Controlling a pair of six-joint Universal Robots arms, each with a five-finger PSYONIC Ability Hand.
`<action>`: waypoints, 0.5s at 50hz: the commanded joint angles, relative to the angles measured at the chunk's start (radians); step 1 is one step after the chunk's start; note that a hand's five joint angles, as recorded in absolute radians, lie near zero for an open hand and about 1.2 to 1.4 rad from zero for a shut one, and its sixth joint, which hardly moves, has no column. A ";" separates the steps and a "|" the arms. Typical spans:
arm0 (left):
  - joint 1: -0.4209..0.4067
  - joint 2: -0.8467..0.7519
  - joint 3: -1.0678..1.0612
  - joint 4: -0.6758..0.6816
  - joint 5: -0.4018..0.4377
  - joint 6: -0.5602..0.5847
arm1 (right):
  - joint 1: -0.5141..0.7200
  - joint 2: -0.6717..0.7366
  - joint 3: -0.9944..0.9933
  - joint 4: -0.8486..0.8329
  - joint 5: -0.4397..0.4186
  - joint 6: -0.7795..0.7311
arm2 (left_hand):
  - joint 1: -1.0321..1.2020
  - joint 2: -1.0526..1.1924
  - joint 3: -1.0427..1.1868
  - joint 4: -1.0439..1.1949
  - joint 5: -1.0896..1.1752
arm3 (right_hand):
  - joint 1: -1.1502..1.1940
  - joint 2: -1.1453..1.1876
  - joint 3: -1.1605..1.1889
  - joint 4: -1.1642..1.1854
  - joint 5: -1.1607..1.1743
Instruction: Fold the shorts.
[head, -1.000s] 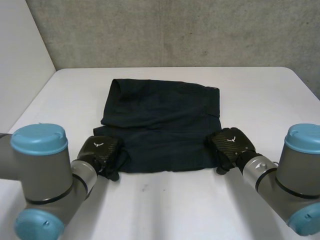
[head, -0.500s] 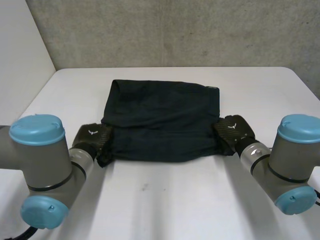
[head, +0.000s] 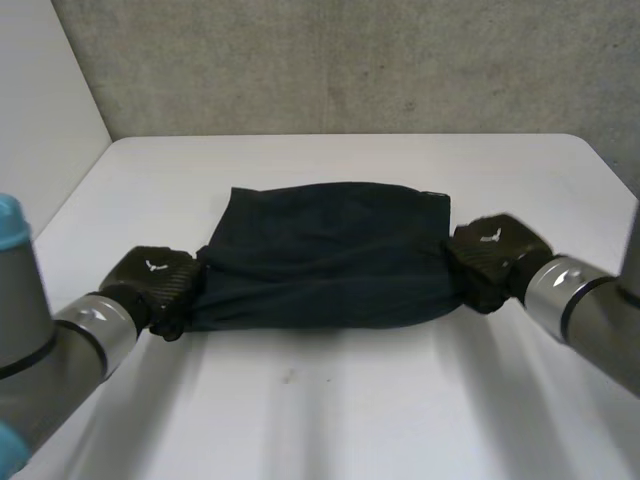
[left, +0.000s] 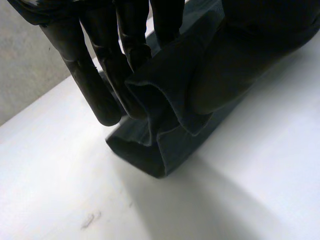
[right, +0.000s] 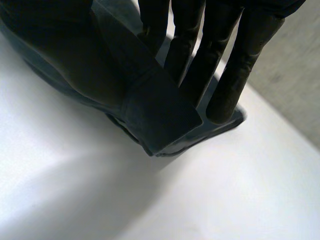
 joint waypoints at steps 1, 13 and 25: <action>-0.024 0.210 0.028 -0.133 0.000 -0.004 | -0.004 -0.187 -0.042 0.099 0.000 -0.041 | 0.325 0.201 0.211 0.197 0.245 | 0.424 0.219 0.232 0.207 0.272; -0.031 0.264 -0.093 -0.135 -0.003 0.005 | 0.006 -0.213 0.042 0.233 -0.004 -0.115 | 0.325 0.201 0.211 0.197 0.245 | 0.424 0.219 0.232 0.207 0.272; -0.035 0.030 -0.113 -0.035 -0.008 -0.004 | 0.001 -0.020 0.107 0.046 0.005 -0.020 | -0.301 -0.425 -0.415 -0.429 -0.381 | 0.424 0.219 0.232 0.207 0.272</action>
